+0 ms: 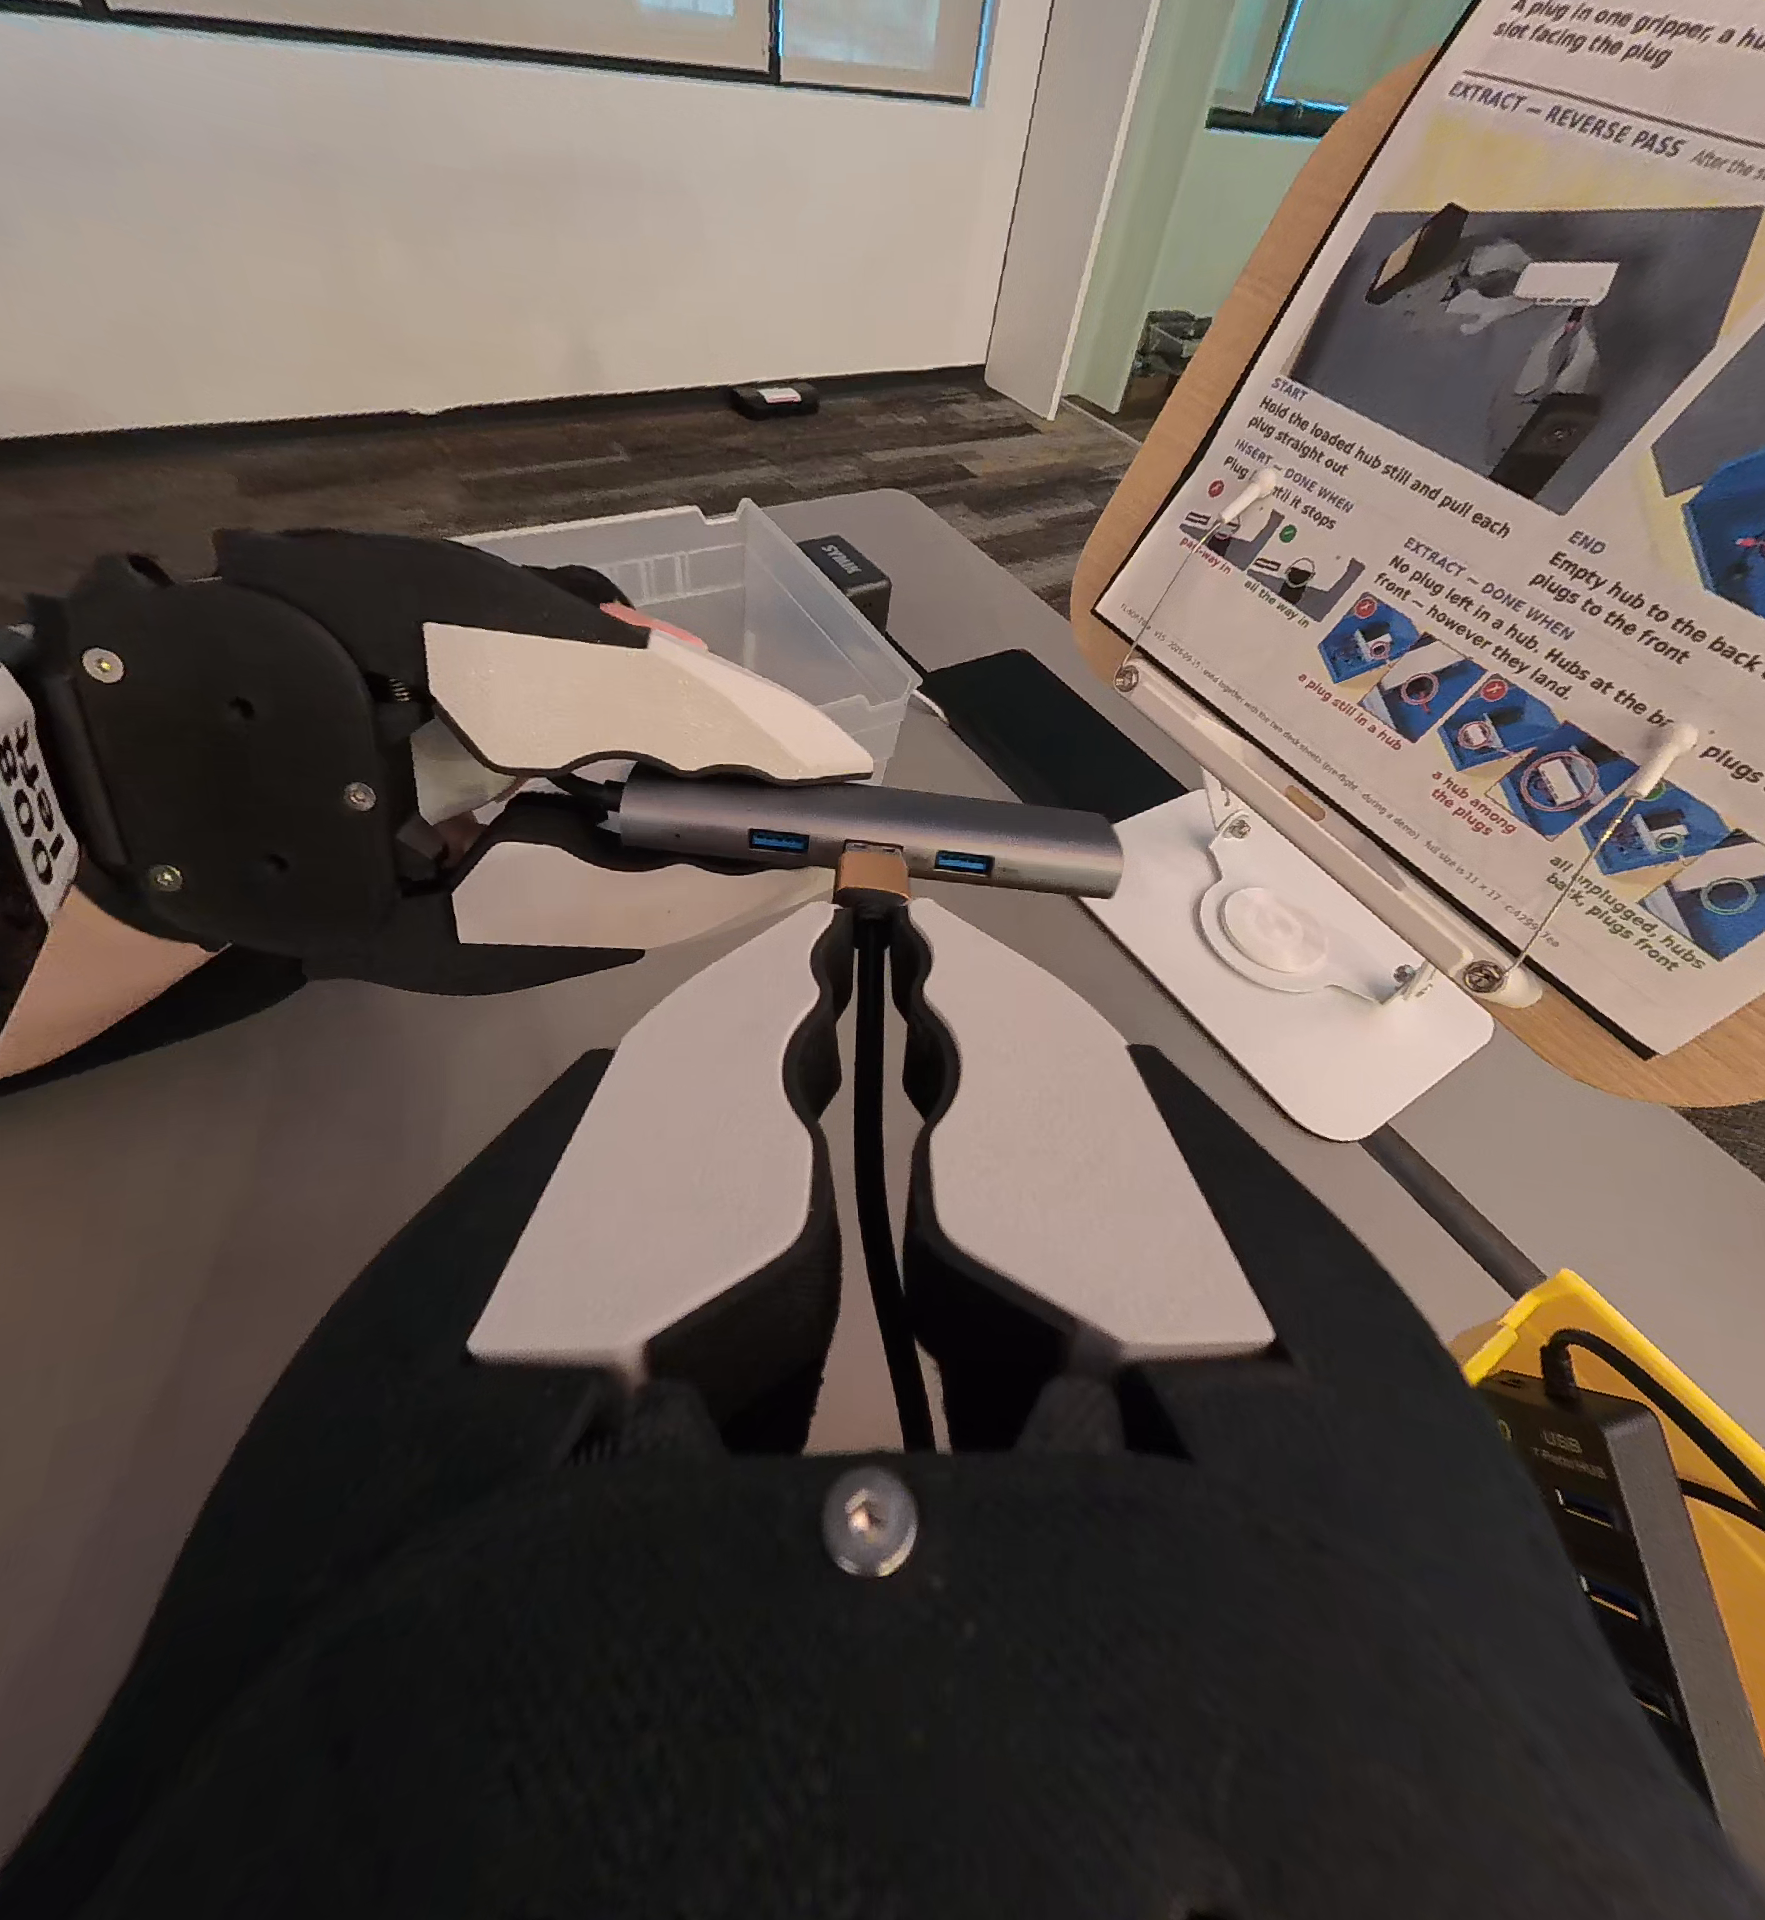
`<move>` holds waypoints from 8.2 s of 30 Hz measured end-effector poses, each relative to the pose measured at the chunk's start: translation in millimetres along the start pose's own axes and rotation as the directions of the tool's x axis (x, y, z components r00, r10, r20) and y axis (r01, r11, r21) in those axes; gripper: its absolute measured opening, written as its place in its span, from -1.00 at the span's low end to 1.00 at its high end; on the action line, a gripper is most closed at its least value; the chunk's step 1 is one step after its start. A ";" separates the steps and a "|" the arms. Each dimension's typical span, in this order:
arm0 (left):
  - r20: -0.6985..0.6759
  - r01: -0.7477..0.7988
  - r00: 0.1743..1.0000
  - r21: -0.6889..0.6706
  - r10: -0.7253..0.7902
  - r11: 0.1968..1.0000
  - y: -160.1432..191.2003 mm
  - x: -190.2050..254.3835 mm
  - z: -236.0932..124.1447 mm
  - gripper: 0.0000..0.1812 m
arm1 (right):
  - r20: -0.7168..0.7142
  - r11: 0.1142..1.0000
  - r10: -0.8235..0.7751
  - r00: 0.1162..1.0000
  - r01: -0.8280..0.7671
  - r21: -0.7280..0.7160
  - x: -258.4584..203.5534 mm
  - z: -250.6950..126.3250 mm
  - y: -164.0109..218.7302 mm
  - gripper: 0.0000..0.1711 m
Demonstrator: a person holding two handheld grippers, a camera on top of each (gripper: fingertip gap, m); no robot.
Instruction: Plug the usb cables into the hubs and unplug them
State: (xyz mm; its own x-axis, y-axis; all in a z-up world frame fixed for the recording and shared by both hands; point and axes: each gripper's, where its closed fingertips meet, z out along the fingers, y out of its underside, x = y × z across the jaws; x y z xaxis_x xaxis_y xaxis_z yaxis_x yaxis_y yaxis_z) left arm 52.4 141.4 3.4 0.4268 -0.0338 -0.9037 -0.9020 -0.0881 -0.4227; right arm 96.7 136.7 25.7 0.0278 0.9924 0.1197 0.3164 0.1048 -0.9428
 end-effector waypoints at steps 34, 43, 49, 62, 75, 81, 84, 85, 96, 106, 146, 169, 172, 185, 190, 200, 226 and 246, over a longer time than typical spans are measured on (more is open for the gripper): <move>0.019 -0.055 0.998 0.060 0.054 0.997 -17.4 -0.3 -9.8 -0.82 | 0.108 0.999 0.043 0.993 -0.043 -0.004 -0.1 -7.7 3.1 -0.90; 0.009 -0.052 0.999 0.108 0.051 0.993 -22.8 -1.9 -14.2 -0.82 | 0.237 0.997 0.040 0.971 -0.055 0.056 -5.4 -12.8 -0.3 -0.89; 0.023 -0.049 0.999 0.130 0.047 0.990 -30.5 -4.7 -19.1 -0.81 | 0.193 1.000 0.009 0.981 -0.009 0.000 -9.4 -8.2 4.8 -0.83; 0.033 -0.062 0.998 0.122 0.058 0.991 -30.4 -6.9 -20.9 -0.82 | 0.184 0.996 0.058 0.981 -0.068 0.050 -11.3 -8.5 -5.9 -0.81; -0.014 -0.032 0.999 0.261 0.037 0.965 -53.8 0.8 -35.9 -0.82 | 0.365 0.994 0.092 0.927 -0.109 0.026 -20.9 -28.5 -3.4 -0.81; -0.036 -0.026 0.999 0.221 0.034 0.975 -51.2 1.8 -32.2 -0.82 | 0.313 0.994 0.100 0.945 -0.107 0.003 -17.6 -25.5 -2.5 -0.81; -0.050 -0.001 0.999 0.219 0.013 0.976 -49.5 0.7 -31.3 -0.81 | 0.248 0.996 0.091 0.964 -0.094 0.000 -17.2 -24.7 -5.9 -0.81; -0.056 0.011 0.998 0.211 0.000 0.977 -48.3 -0.4 -31.1 -0.82 | 0.218 0.997 0.077 0.973 -0.079 0.001 -17.5 -24.3 -7.3 -0.81; -0.017 0.012 1.000 0.176 -0.009 0.984 -47.2 -3.4 -29.3 -0.78 | -0.029 0.997 -0.071 0.997 0.070 -0.029 -23.8 -25.1 -17.6 -0.81; 0.033 0.014 0.999 0.251 -0.023 0.968 -57.5 -9.1 -39.3 -0.81 | 0.023 1.000 -0.020 1.000 0.020 -0.005 -32.0 -34.5 -23.0 -0.81; -0.204 0.110 0.979 0.471 -0.013 0.875 -71.3 3.2 -62.6 -0.81 | -0.004 0.849 -0.377 0.926 0.347 0.398 -16.9 -150.7 -64.6 -0.77; -0.507 0.343 0.862 0.596 0.009 0.725 -94.5 11.7 -110.2 -0.81 | 0.163 0.670 -0.738 0.655 0.684 0.288 -78.1 -60.4 -4.8 -0.79; -0.538 0.421 0.838 0.529 -0.093 0.737 -86.8 6.2 -96.0 -0.78 | 0.195 0.740 -0.671 0.716 0.626 0.245 -64.9 -56.5 -2.7 -0.78; -0.329 0.493 0.863 0.383 -0.383 0.781 -21.6 -70.2 -79.4 -0.72 | -0.275 0.988 -0.147 0.950 0.130 -0.081 142.6 -157.8 63.0 -0.79; -0.345 0.461 0.872 0.339 -0.348 0.820 -22.0 -56.2 -71.1 -0.72 | -0.163 0.988 0.136 0.977 -0.147 -0.055 160.9 -167.3 106.0 -0.79; -0.398 0.428 0.866 0.280 -0.302 0.859 -25.0 -31.2 -59.0 -0.72 | 0.064 0.924 0.372 0.926 -0.363 -0.116 164.6 -139.5 154.3 -0.79; -0.466 0.394 0.845 0.210 -0.263 0.895 -20.9 -7.0 -48.4 -0.72 | -0.175 0.832 0.352 0.920 -0.393 -0.391 204.3 -114.0 209.0 -0.77; -0.408 0.377 0.853 0.053 -0.325 0.925 14.8 -21.2 -43.2 -0.72 | -0.517 0.597 0.540 0.664 -0.735 -0.321 203.0 -202.9 214.6 -0.76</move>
State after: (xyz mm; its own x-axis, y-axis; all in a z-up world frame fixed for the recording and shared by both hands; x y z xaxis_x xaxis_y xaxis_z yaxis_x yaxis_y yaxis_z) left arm 32.8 97.8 19.3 0.6839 -0.4063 -0.6060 -0.6763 -0.0413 -0.7355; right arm 362.6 347.6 -89.1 0.6797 0.6825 -0.2687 0.4726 -0.6877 -0.5511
